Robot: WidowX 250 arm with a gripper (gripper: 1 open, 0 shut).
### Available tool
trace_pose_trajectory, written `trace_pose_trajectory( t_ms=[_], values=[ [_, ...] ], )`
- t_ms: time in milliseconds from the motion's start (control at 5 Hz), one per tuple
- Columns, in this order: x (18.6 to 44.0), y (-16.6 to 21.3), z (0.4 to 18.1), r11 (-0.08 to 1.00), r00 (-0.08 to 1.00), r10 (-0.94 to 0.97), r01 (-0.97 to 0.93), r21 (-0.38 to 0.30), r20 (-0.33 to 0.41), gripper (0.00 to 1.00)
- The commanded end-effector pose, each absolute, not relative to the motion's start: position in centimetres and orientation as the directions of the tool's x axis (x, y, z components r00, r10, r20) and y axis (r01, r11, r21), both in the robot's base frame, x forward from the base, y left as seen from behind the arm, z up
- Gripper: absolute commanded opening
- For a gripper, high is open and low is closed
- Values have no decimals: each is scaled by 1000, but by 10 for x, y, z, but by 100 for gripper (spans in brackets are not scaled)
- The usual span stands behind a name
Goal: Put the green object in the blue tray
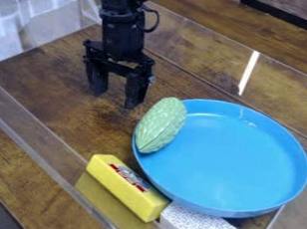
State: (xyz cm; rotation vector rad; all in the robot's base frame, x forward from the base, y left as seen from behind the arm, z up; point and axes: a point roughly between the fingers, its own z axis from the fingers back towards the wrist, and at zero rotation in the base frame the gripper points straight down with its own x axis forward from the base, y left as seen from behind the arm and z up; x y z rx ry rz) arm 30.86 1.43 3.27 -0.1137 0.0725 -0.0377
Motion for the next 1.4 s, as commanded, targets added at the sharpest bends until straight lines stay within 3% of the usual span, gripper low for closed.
trace_pose_trajectory(
  t_ms=[0, 600, 1200],
  values=[
    [314, 12, 53, 983, 990, -139, 139, -117, 12, 100],
    [318, 1, 58, 928, 939, -333, 342, -152, 81, 100],
    [323, -2, 66, 926, 939, -311, 334, -177, 146, 100]
  ],
)
